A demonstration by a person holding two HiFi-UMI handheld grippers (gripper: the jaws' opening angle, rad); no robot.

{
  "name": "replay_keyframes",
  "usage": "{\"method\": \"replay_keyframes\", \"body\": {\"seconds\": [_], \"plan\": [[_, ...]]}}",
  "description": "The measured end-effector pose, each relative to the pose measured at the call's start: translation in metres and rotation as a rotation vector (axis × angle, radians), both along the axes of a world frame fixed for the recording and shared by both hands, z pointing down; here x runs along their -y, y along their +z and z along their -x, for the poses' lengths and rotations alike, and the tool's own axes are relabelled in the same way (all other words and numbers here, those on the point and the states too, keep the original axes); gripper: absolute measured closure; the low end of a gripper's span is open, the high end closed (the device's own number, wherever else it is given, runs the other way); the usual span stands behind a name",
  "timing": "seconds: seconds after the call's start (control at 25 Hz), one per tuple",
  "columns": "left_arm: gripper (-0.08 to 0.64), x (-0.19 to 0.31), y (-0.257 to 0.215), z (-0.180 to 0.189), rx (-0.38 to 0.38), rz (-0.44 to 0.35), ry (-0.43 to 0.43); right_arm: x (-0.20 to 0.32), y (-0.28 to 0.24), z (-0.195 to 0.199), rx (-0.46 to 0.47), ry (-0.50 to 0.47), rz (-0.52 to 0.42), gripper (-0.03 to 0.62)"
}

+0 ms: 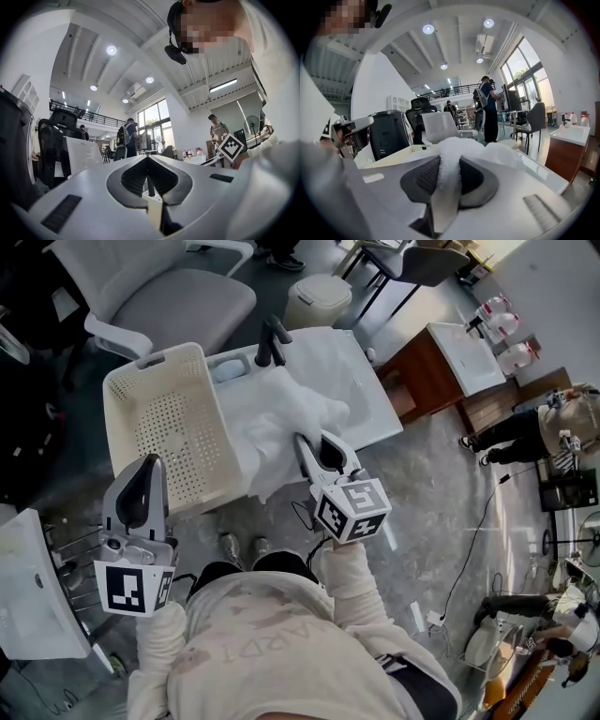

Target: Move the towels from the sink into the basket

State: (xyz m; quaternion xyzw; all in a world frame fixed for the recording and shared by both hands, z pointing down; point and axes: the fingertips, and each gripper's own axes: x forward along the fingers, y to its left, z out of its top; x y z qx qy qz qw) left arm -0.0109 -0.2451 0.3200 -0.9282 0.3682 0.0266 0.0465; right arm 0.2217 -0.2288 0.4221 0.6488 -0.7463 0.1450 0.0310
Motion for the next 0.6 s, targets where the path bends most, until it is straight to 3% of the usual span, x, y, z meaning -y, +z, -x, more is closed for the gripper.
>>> {"method": "replay_keyframes", "body": {"seconds": [0.6], "plan": [[0.554, -0.020, -0.010, 0.036, -0.003, -0.009, -0.135, 0.033, -0.103, 0.057, 0.006, -0.192, -0.217, 0.499]]}}
